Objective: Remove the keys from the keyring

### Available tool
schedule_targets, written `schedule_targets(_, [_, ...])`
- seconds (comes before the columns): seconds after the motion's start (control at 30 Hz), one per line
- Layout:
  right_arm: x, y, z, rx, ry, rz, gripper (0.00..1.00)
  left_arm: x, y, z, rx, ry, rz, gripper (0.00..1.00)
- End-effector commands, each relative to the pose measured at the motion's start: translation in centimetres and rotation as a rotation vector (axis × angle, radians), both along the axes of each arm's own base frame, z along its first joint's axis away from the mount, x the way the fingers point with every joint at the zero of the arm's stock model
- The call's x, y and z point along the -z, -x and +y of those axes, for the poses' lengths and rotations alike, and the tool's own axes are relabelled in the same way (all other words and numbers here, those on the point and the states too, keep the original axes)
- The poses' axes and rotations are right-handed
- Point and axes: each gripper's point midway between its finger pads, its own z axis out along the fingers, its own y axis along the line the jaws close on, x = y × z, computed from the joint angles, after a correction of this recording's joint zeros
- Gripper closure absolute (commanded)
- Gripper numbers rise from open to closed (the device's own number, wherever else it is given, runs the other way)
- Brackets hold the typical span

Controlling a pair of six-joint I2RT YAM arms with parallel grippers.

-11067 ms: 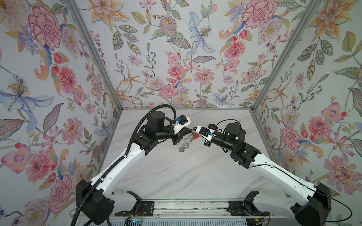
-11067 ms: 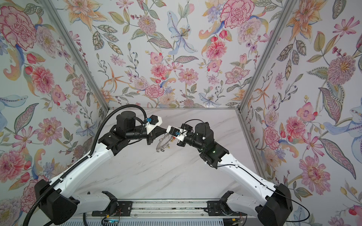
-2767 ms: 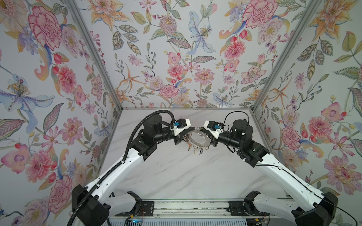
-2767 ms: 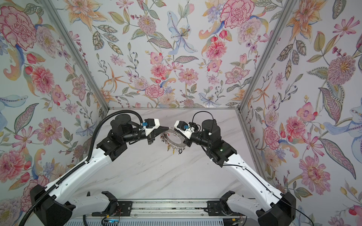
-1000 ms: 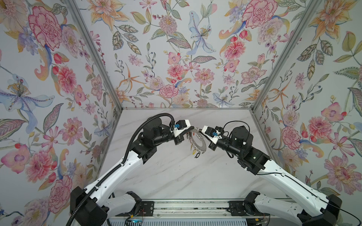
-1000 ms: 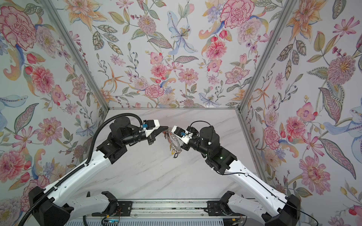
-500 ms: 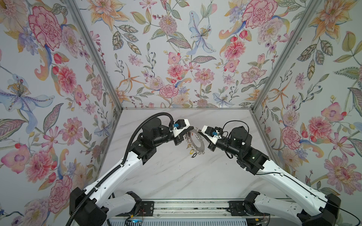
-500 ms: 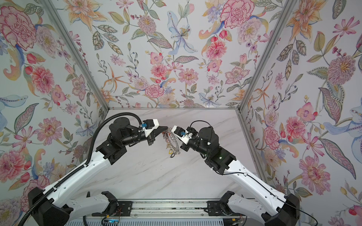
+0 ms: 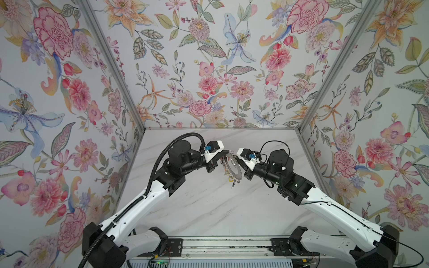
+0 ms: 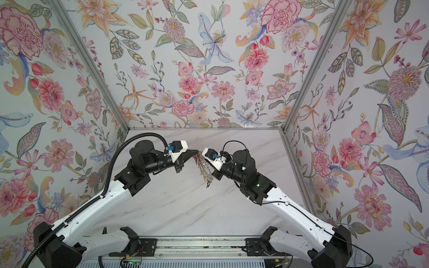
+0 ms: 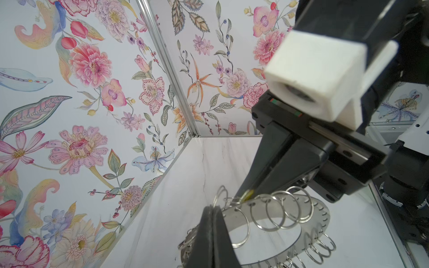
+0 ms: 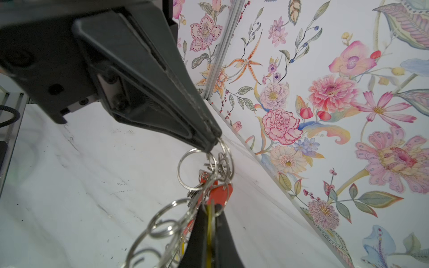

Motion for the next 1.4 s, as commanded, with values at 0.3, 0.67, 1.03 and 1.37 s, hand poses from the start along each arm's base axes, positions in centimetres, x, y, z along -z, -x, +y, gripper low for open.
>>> schedule_targets(0.3, [-1.5, 3.3, -0.4, -0.063, 0.013, -0.133, 1.00, -2.3, -2.7, 1.1, -0.150, -0.005, -0.039, 1.00])
schedule_targets(0.67, [-3.8, 3.7, 0.2, -0.061, 0.028, -0.223, 1.00, -0.2, -3.2, 0.7, -0.185, -0.132, -0.018, 1.00])
schedule_targets(1.03, [-5.1, 2.9, -0.2, -0.021, 0.064, -0.255, 1.00, 2.4, -3.1, 0.1, -0.212, -0.276, -0.026, 1.00])
schedule_targets(1.37, [-6.4, 1.5, -1.2, 0.012, 0.028, -0.216, 1.00, 3.9, -2.3, -0.2, -0.194, -0.354, -0.007, 1.00])
